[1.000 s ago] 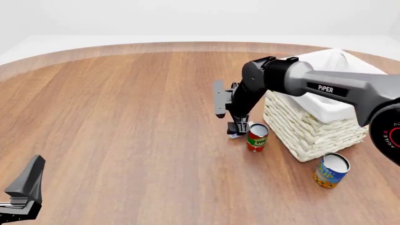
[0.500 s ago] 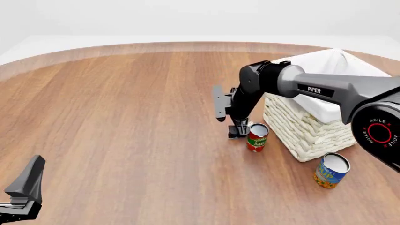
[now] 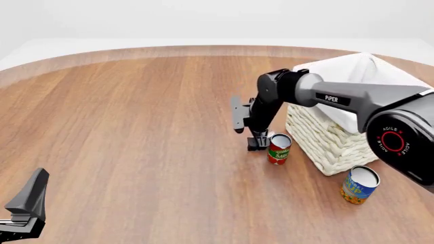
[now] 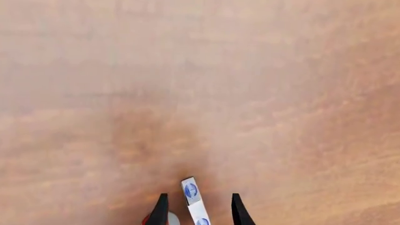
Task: Pick up the alphabet soup and the cream cheese box, and put them in the basket.
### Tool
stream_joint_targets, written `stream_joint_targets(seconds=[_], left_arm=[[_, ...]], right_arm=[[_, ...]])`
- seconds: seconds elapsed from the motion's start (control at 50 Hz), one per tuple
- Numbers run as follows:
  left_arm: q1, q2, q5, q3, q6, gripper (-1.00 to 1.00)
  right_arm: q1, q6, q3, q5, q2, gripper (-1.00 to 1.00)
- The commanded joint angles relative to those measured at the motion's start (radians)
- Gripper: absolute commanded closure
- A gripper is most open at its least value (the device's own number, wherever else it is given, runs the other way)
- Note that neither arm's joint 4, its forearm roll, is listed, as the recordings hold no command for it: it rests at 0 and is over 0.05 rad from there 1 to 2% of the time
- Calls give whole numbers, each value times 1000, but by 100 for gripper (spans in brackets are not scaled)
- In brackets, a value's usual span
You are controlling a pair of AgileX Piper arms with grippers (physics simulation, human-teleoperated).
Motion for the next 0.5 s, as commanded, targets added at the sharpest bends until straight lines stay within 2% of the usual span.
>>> stream_joint_targets(seconds=[0.02,0.5], left_arm=[[0,0,0,0,0,-100],[0,0,0,0,0,-100]], right_arm=[[0,-4,-16,3,25,-100],[-19,-23,-69,21,86,-100]])
